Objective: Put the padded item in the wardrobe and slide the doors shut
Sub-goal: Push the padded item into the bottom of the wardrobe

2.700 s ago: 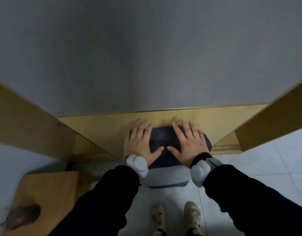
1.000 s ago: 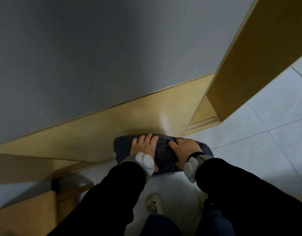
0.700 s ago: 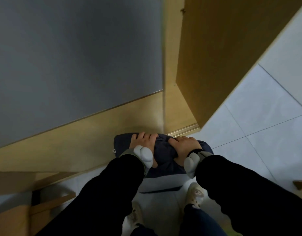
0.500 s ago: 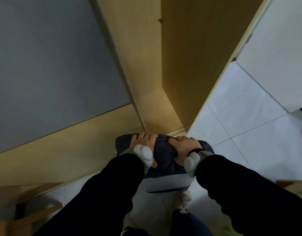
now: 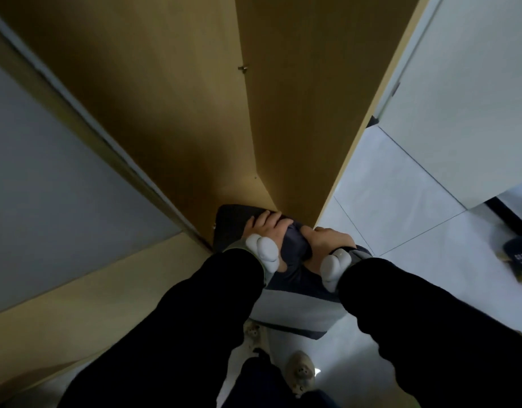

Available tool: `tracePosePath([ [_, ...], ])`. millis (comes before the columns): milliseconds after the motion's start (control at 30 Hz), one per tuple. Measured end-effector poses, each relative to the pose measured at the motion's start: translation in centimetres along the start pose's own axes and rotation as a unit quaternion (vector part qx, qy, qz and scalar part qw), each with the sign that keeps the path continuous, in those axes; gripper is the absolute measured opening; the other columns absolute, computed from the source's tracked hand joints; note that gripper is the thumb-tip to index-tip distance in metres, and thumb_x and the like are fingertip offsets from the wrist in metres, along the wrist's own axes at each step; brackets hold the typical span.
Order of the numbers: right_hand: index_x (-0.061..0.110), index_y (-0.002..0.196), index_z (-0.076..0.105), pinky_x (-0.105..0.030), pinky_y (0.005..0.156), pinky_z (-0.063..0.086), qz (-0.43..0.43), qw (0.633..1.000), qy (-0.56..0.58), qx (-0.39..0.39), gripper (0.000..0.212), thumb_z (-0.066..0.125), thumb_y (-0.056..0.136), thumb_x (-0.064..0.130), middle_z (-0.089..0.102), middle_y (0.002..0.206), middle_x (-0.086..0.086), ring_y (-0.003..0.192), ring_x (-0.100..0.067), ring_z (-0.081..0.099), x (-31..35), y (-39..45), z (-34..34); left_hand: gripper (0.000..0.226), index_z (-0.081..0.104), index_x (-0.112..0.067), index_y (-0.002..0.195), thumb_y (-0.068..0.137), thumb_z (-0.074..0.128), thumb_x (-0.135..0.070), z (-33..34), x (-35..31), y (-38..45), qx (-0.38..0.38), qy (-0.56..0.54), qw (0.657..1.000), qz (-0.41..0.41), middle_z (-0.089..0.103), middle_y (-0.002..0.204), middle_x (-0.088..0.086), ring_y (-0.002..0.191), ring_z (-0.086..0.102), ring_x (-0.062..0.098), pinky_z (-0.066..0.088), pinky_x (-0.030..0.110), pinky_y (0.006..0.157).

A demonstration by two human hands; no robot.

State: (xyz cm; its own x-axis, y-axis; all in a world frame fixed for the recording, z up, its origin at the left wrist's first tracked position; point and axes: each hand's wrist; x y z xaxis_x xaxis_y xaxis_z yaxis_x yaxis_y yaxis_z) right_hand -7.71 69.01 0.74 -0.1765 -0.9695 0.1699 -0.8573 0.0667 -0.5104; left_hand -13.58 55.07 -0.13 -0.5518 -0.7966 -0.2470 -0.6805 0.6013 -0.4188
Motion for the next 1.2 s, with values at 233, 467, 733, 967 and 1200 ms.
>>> tracePosePath([
  [233,0.018,0.127,0.044,-0.038,0.067,0.039,0.075,0.994,-0.009,-0.076,0.040,0.047,0.091,0.034,0.063,0.118,-0.007,0.104,-0.029,0.063,1.2,5.6,-6.1,0.089,0.024,-0.032,0.141,0.065,0.069,-0.046,-6.7,1.0,6.0,-0.017,0.024,1.000,0.012,0.020,0.155,0.002,0.145,0.010,0.027,0.010,0.054,0.116],
  [467,0.013,0.131,0.044,-0.034,0.055,0.035,0.143,0.984,0.034,-0.099,0.033,0.031,0.100,0.015,0.061,0.119,-0.013,0.105,-0.031,0.060,3.4,11.0,-10.0,0.077,0.017,-0.038,0.142,0.080,0.063,-0.036,-10.6,2.0,9.7,-0.048,0.048,0.995,-0.071,0.006,0.159,0.001,0.146,0.002,0.031,0.012,0.060,0.114],
  [733,0.009,0.128,0.045,-0.035,0.071,0.034,0.049,0.986,0.088,-0.132,0.039,0.051,0.092,0.024,0.060,0.121,-0.016,0.109,-0.034,0.059,3.8,14.4,-13.6,0.067,0.016,-0.035,0.143,0.088,0.054,-0.040,-12.5,4.7,12.3,-0.156,0.020,0.976,-0.150,0.005,0.159,0.006,0.145,0.005,0.032,0.022,0.053,0.114],
  [967,0.004,0.128,0.046,-0.043,0.086,0.047,0.047,0.974,0.162,-0.150,0.043,0.057,0.090,0.021,0.058,0.124,-0.019,0.112,-0.036,0.058,4.6,19.0,-15.2,0.069,0.015,-0.035,0.144,0.088,0.054,-0.044,-14.7,6.6,15.9,-0.130,-0.037,0.972,-0.193,0.005,0.157,0.006,0.136,0.018,0.041,0.031,0.049,0.108],
  [1200,0.011,0.144,0.025,-0.047,0.099,0.040,0.120,0.969,0.218,-0.007,0.057,0.049,0.096,0.031,0.042,0.144,-0.017,0.129,-0.034,0.044,4.4,25.1,-15.5,0.076,0.019,-0.035,0.145,0.084,0.063,-0.040,-14.1,10.0,20.9,-0.085,-0.064,0.977,-0.183,0.009,0.157,0.004,0.136,0.021,0.042,0.028,0.053,0.113],
])
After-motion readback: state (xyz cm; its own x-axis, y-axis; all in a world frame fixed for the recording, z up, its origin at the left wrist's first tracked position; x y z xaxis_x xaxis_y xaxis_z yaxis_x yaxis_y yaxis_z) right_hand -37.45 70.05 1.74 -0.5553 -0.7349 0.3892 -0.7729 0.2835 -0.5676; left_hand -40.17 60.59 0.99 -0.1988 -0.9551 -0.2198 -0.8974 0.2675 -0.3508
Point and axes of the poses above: each hand's wrist, its own y-axis towards the middle knuckle, its own z-axis out of the palm, x = y × z
